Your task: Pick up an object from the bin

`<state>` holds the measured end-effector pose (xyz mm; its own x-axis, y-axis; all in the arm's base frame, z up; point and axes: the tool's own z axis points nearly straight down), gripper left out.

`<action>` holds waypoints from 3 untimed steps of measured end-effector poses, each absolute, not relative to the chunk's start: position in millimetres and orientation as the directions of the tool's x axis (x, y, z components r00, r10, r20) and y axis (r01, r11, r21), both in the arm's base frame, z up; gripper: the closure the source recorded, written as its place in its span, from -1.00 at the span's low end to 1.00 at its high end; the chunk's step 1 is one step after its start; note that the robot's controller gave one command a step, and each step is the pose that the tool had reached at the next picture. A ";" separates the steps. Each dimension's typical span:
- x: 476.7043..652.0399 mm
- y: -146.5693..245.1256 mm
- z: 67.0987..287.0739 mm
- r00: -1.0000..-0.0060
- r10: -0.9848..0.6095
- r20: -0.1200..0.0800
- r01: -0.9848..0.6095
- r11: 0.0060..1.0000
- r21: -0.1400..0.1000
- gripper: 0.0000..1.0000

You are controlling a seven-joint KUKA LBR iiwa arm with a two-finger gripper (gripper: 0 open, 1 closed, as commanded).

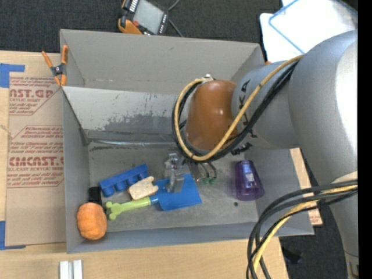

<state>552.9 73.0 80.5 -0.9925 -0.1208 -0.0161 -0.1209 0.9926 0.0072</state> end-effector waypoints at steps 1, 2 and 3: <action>545.4 106.7 71.1 -0.976 -0.216 -0.017 -0.216 0.976 0.003 1.00; 555.3 80.6 176.8 -0.990 -0.142 -0.022 -0.142 0.990 0.007 1.00; 551.9 141.7 75.3 -0.976 -0.220 -0.012 -0.220 0.976 0.003 1.00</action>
Offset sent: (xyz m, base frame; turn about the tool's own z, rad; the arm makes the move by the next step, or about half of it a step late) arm 0.0023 0.0066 0.0967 -0.0202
